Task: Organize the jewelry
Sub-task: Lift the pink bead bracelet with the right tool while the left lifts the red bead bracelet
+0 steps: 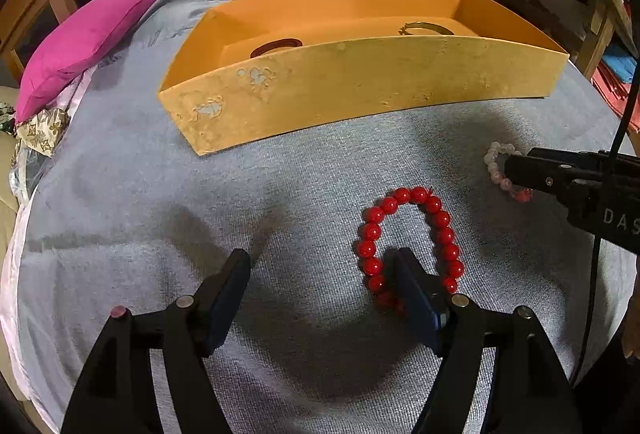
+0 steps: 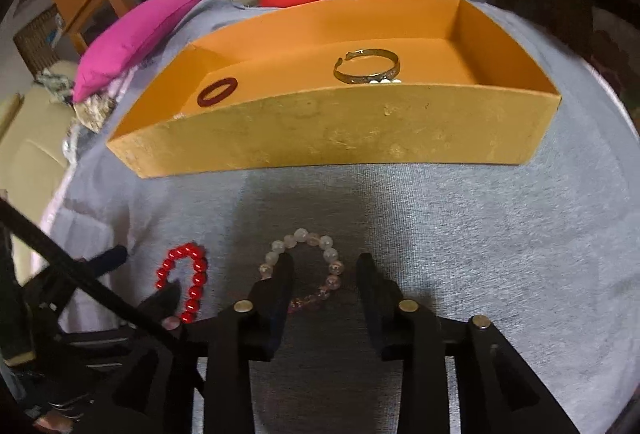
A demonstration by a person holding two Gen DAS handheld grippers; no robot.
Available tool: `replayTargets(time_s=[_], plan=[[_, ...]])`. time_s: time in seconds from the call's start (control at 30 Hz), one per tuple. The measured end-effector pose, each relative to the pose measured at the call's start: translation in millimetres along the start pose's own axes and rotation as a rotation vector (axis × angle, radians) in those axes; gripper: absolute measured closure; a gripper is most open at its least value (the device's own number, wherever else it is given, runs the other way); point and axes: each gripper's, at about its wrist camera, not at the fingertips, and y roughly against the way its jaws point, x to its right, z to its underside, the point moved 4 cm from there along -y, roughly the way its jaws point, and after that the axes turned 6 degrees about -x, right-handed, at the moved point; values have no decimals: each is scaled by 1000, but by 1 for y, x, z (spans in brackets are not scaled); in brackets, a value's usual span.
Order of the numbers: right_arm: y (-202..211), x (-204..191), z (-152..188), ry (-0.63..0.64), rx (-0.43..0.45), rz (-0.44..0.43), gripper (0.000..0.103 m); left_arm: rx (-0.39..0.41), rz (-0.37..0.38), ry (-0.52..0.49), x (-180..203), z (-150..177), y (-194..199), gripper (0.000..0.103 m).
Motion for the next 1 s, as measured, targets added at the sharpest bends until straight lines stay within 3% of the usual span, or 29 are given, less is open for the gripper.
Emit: replayTargets(time_s=[0.1,0.37,0.43,0.5,0.53,0.6,1.0], plan=[[-1,0,1,20,8,44,79,-3,-3,7,-2,0,-1,25],[2,0,2,29,22,68,91,-3,13,31,-7,1,-3,26],[3,1,2,25,25,55,92,9,39,16,-3,2,-1,40],[4,3,2,23,28,46,93,22,84,2,2,2,3,67],[4,3,2,22,29,42,93,27,93,-7,3,2,3,72],[6,3,2,18,33,21,94,32,108,-15,5,2,4,92],[17,10,2,-15,49,-34,94,100,199,11,-8,-7,24,93]])
